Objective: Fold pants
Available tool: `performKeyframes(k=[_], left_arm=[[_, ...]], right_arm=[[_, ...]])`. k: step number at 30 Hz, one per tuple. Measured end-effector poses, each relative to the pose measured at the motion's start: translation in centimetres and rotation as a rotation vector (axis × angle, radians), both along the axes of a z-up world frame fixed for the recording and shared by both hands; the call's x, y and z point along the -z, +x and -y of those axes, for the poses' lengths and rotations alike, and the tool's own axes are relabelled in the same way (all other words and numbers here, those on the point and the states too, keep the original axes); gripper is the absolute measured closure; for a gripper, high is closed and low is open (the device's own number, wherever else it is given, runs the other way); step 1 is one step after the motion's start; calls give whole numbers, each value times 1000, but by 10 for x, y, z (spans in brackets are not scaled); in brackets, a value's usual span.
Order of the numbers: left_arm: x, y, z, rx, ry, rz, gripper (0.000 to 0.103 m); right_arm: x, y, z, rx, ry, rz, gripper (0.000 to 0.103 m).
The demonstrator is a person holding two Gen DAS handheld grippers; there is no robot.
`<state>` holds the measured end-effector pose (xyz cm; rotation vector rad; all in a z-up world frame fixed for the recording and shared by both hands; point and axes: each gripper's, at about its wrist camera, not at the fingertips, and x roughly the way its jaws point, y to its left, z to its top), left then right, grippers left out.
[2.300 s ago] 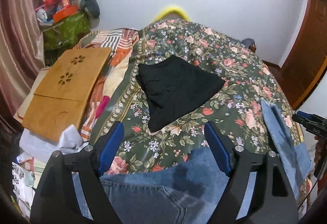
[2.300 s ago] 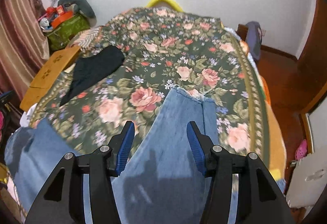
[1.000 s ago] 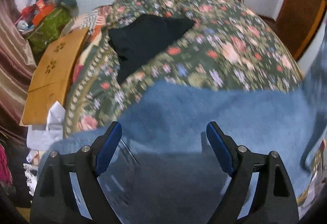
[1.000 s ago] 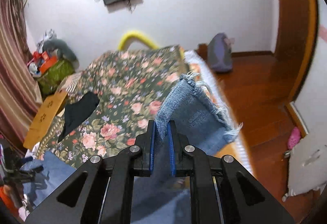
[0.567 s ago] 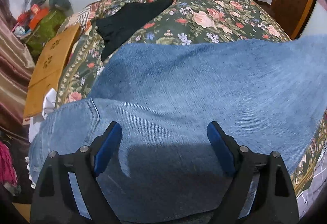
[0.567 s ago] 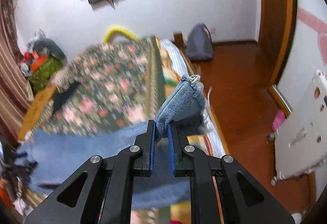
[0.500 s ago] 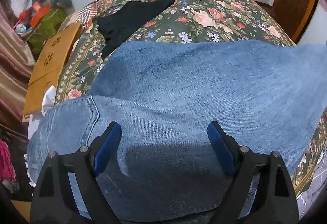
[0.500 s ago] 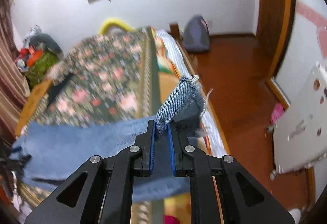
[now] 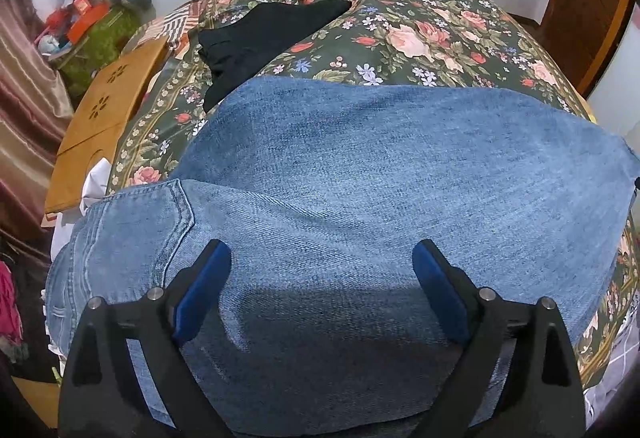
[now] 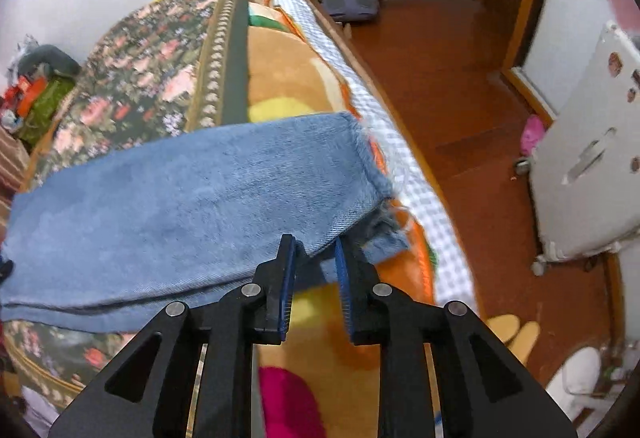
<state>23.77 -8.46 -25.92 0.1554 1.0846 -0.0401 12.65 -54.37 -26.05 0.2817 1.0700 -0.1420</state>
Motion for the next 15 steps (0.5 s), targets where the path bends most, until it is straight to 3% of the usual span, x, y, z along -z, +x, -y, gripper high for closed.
performKeyframes(k=[2, 5, 12, 15], left_arm=[[-1, 1, -1, 11, -2, -4, 9], [-7, 2, -5, 22, -14, -1, 9], [-52, -4, -52, -27, -50, 142, 9], [-69, -4, -90, -64, -53, 190, 9]], right_arm=[[-11, -5, -3, -9, -51, -6, 85], [-32, -9, -11, -40, -36, 34, 85], [-90, -1, -75, -170, -47, 173, 84], [-109, 10, -118, -247, -48, 228, 76]])
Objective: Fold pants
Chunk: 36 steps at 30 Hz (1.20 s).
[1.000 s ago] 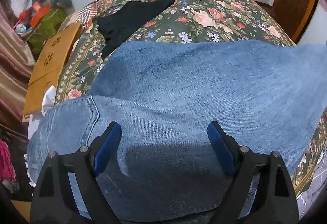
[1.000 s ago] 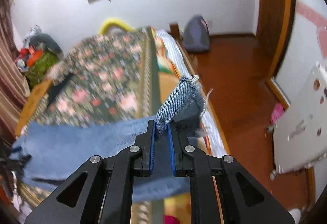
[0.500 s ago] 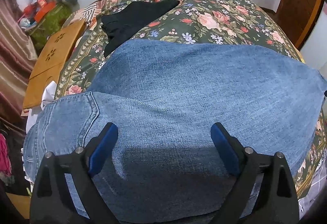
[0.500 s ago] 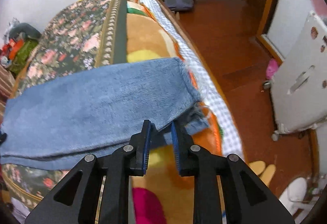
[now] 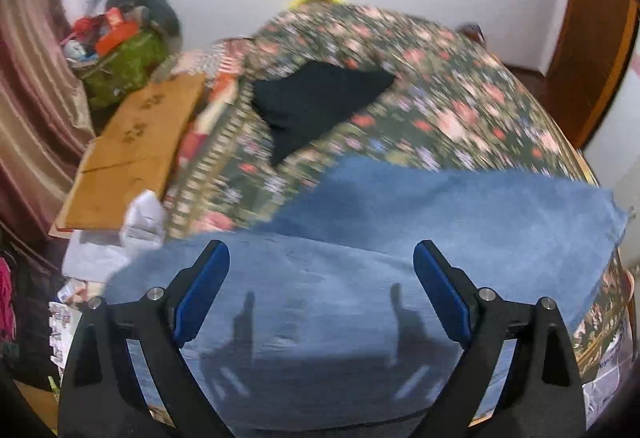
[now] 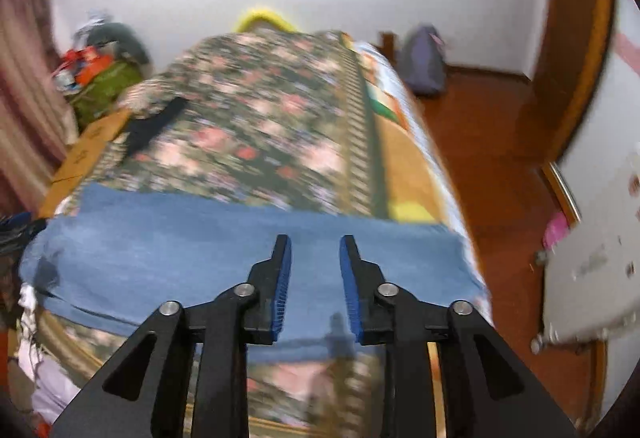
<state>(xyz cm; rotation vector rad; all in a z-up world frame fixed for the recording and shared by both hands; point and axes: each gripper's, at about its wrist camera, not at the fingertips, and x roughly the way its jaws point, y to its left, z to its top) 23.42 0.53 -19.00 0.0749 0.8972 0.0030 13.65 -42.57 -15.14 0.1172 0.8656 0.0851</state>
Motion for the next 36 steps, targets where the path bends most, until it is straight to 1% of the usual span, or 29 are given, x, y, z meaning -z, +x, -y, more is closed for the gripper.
performKeyframes(k=[1, 2, 5, 9, 11, 13, 14, 16, 19, 23, 25, 26, 29, 30, 31, 32, 33, 34, 36], left_arm=[[-3, 0, -11, -12, 0, 7, 9], [-7, 0, -30, -36, 4, 16, 9], [-11, 1, -80, -103, 13, 26, 9], [-3, 3, -147, -186, 3, 0, 9], [8, 6, -182, -234, -21, -34, 9], [21, 6, -208, -270, -43, -61, 9], [32, 9, -224, -294, -54, -82, 9], [50, 13, -244, -313, -81, -123, 10], [77, 18, -263, -320, -142, -177, 14], [108, 21, -272, -310, -190, -238, 16], [117, 21, -270, -274, -220, -266, 24], [120, 19, -268, -260, -233, -267, 26], [121, 13, -266, -229, -281, -260, 42], [120, 12, -263, -208, -298, -266, 53], [118, 10, -260, -193, -299, -263, 65], [119, 8, -257, -175, -313, -274, 73], [120, 6, -253, -164, -314, -285, 86], [121, 5, -250, -175, -285, -284, 91], [117, 2, -243, -177, -218, -263, 98]], right_arm=[[-6, 5, -17, -30, -2, 20, 73], [-11, 10, -34, -59, -6, 39, 70], [-19, 25, -82, -143, -6, 74, 69], [-20, 50, -143, -239, 11, 83, 69], [-16, 66, -176, -296, 27, 74, 69], [-11, 77, -203, -338, 28, 61, 69], [-5, 86, -221, -368, 27, 49, 69], [4, 99, -248, -409, 17, 29, 69], [21, 118, -283, -469, 2, -14, 69], [48, 142, -315, -528, 2, -93, 69], [59, 152, -328, -547, 6, -135, 69], [65, 156, -335, -556, 5, -152, 69], [79, 167, -347, -575, 17, -204, 69], [82, 168, -350, -581, 30, -216, 69], [84, 168, -353, -587, 38, -222, 67], [86, 166, -356, -595, 37, -217, 66], [86, 165, -357, -601, 33, -209, 67], [86, 163, -359, -605, 22, -199, 70], [85, 158, -363, -613, -23, -174, 77]])
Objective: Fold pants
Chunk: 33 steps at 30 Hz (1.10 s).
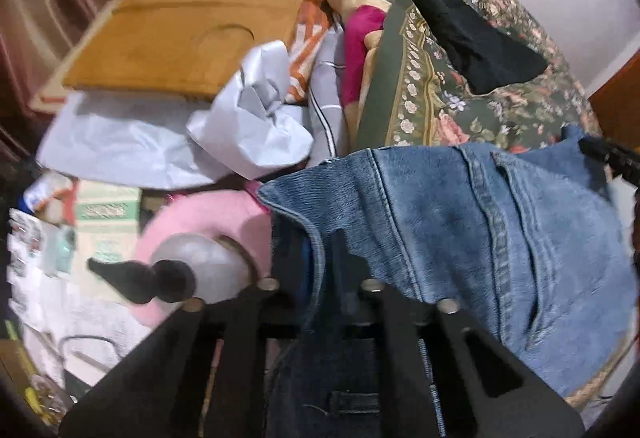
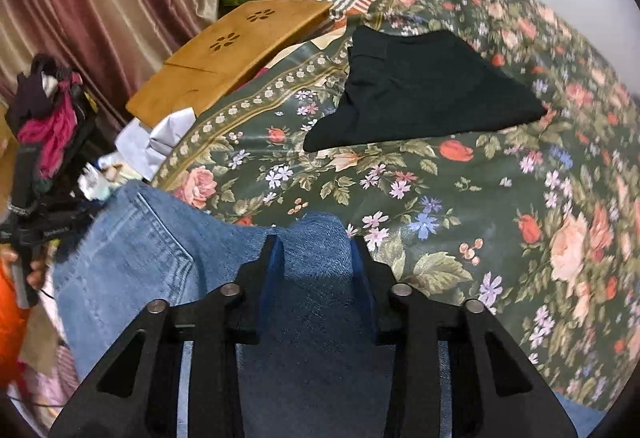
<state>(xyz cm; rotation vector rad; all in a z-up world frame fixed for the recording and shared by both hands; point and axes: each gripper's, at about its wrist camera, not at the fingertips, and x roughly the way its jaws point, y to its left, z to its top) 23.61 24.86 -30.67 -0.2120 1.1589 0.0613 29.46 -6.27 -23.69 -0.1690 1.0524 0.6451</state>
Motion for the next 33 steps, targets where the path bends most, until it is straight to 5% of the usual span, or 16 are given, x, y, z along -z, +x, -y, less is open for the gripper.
performKeyframes(k=[2, 5, 14, 17, 19, 21, 29, 31, 33], left_arm=[[-5, -3, 4, -7, 56, 8, 100], [-13, -10, 2, -26, 160, 24, 100], [-20, -21, 0, -12, 260, 3, 94], [-38, -35, -4, -38, 226, 32, 66], [-49, -50, -8, -77, 195, 76, 32], [-54, -65, -12, -117, 163, 99, 28], [-12, -98, -19, -225, -60, -8, 28], [-4, -104, -19, -238, -150, -2, 55], [-2, -104, -13, -230, -193, 0, 67]], right_arm=[[0, -4, -2, -8, -43, 47, 90], [-1, -5, 0, -15, -58, 77, 95], [-2, -2, -4, 11, -104, 94, 93], [-16, -10, 4, 32, -94, 79, 93], [-27, -22, 13, 35, -68, 83, 92], [-37, -35, 23, 46, -52, 94, 91], [-62, -104, 69, 98, -5, 124, 67], [-59, -114, 77, 119, 6, 107, 65], [-53, -121, 84, 140, 10, 75, 65]])
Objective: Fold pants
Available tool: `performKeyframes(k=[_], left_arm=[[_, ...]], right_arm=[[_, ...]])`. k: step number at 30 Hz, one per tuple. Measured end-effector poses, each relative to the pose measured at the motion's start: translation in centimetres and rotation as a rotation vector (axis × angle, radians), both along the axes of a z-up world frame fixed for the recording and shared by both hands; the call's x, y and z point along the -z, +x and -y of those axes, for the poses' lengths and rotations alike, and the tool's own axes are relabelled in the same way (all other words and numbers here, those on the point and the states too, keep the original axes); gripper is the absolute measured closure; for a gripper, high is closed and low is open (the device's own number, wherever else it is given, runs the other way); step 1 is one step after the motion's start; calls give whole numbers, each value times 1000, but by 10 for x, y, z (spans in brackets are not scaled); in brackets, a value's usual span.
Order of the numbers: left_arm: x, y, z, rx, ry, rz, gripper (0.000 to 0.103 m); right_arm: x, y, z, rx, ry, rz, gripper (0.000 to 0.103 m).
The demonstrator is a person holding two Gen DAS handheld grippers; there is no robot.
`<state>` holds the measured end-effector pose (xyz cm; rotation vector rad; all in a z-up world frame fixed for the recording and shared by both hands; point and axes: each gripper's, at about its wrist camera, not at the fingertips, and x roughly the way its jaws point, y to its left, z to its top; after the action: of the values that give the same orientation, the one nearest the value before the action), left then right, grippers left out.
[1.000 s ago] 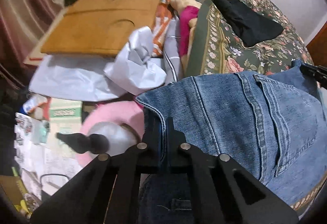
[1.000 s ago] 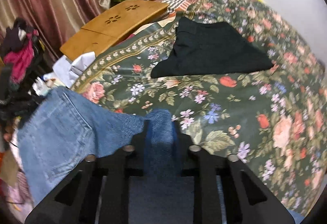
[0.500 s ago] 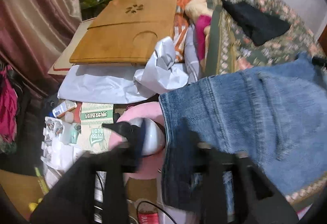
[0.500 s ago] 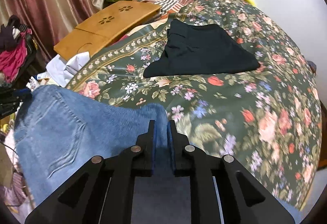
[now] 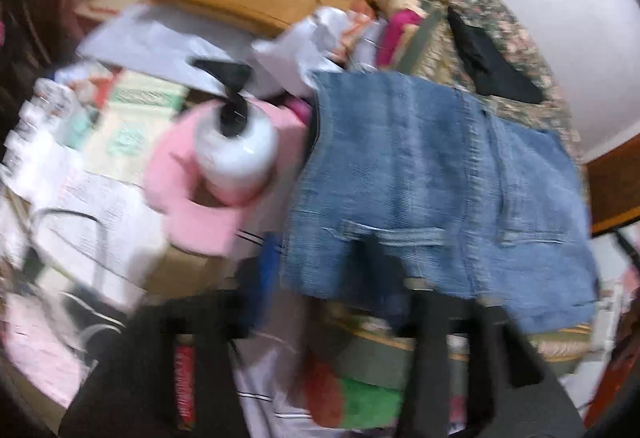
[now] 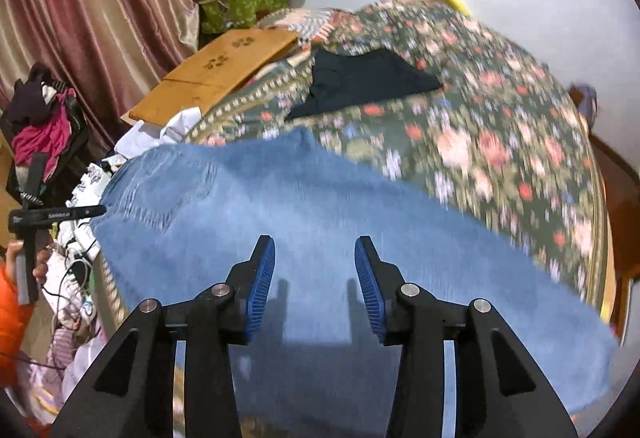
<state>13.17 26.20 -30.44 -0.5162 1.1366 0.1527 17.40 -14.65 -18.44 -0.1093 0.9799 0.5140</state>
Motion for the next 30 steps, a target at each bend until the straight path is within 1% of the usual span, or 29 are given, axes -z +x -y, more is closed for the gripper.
performKeyframes(k=[2, 3, 5, 7, 10, 12, 14, 15, 16, 17, 19, 21, 22, 23, 25, 26, 27, 28, 30], left_arm=[[-5, 0, 8, 16, 59, 18, 78], [-9, 0, 14, 32, 106, 14, 91], [-18, -2, 19, 49, 176, 31, 92], [-33, -8, 24, 71, 277, 59, 92], [-45, -14, 24, 96, 327, 70, 91], [-40, -17, 26, 110, 372, 46, 91], [-21, -17, 23, 110, 386, 2, 90], [-9, -17, 23, 110, 367, -22, 90], [3, -17, 24, 116, 341, -41, 90], [9, -16, 27, 124, 334, -50, 90], [6, -15, 34, 134, 388, -43, 90], [-9, -12, 38, 147, 451, -30, 89], [-17, -11, 39, 147, 464, -20, 86], [-30, -9, 38, 141, 470, 0, 83], [-51, -4, 38, 130, 445, 44, 68], [-62, -2, 40, 125, 439, 76, 64], [-70, -1, 45, 124, 438, 98, 54], [-82, 4, 52, 128, 436, 137, 46], [-96, 12, 68, 148, 422, 183, 42]], right_arm=[[6, -5, 7, 23, 17, -28, 65], [8, -9, 10, 31, 23, -36, 65], [12, -13, 18, 52, 28, -45, 65], [14, -16, 24, 77, 24, -49, 65], [21, -18, 36, 110, 20, -67, 65], [28, -20, 41, 127, 18, -91, 65], [42, -23, 44, 135, -12, -128, 65], [48, -25, 45, 132, -18, -139, 65], [52, -29, 48, 132, -6, -128, 65], [53, -33, 51, 139, 6, -114, 65], [51, -35, 55, 144, 5, -125, 65], [47, -33, 57, 142, 1, -145, 65], [44, -31, 57, 139, 1, -148, 65], [39, -29, 56, 134, 4, -139, 65], [29, -23, 53, 127, 15, -105, 65], [25, -20, 51, 125, 28, -89, 64], [23, -18, 49, 123, 41, -82, 64], [22, -15, 47, 120, 58, -79, 61], [30, -13, 42, 112, 66, -95, 60]])
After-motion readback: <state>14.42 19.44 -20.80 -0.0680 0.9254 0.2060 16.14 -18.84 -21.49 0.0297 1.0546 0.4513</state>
